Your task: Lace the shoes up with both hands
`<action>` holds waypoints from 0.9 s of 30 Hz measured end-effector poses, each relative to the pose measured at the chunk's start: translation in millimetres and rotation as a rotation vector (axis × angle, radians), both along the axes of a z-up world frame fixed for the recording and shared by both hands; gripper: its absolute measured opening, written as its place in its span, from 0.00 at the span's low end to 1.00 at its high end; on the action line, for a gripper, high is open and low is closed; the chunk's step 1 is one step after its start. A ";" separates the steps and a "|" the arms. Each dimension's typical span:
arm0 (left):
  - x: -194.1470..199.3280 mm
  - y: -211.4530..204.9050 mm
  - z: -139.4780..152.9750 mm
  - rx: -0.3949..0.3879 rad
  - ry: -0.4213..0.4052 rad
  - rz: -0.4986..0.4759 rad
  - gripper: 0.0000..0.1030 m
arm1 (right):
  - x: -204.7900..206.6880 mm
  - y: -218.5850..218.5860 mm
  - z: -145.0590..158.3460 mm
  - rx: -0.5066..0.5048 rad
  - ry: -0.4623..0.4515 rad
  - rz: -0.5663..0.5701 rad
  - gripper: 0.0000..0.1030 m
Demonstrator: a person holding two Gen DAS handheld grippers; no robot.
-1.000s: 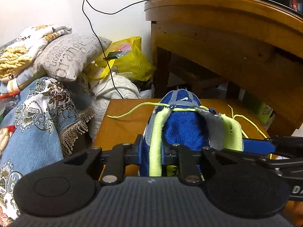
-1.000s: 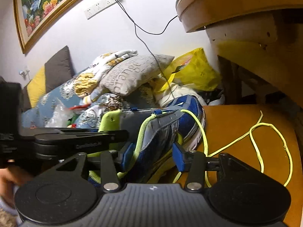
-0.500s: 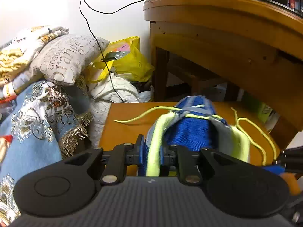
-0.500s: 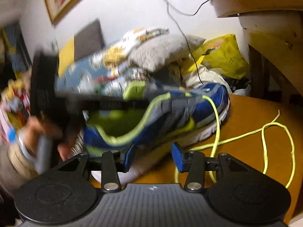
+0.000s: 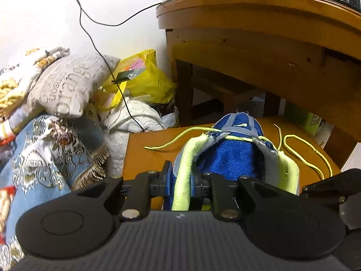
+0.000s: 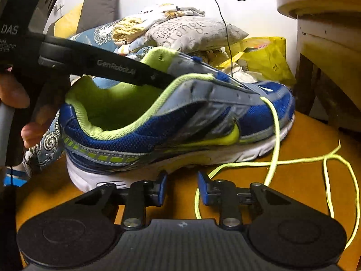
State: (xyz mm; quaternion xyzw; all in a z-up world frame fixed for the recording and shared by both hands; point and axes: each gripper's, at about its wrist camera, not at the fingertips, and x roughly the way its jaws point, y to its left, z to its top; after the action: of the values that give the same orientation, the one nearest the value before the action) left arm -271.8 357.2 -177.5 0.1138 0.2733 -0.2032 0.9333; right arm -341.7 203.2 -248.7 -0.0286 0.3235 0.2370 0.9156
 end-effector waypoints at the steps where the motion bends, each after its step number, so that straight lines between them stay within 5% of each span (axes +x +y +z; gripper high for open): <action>1: 1.7 -0.8 -0.1 0.008 -0.010 -0.001 0.17 | 1.6 2.0 -0.9 -0.003 -0.004 -0.001 0.24; 14: 28.2 9.9 0.3 -0.008 0.022 0.055 0.19 | 29.9 16.7 -7.5 -0.046 -0.086 -0.003 0.19; 18: 20.8 -0.2 0.0 0.052 0.016 0.021 0.39 | 26.8 17.4 -9.0 -0.054 -0.107 -0.003 0.19; 22: 13.7 -7.3 -3.6 0.122 -0.008 -0.009 0.45 | 25.9 15.1 -8.8 -0.036 -0.102 -0.017 0.20; 25: 13.7 -4.7 -3.8 0.114 0.014 -0.040 0.52 | 26.0 12.0 -8.2 -0.015 -0.091 -0.028 0.24; 27: 15.4 -2.1 -3.3 0.096 0.044 -0.072 0.66 | 25.8 11.4 -7.9 -0.008 -0.085 -0.029 0.24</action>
State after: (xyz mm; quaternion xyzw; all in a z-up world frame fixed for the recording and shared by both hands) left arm -256.4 355.1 -180.7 0.1636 0.2991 -0.2259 0.9126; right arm -315.9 214.6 -256.6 -0.0378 0.2858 0.2208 0.9317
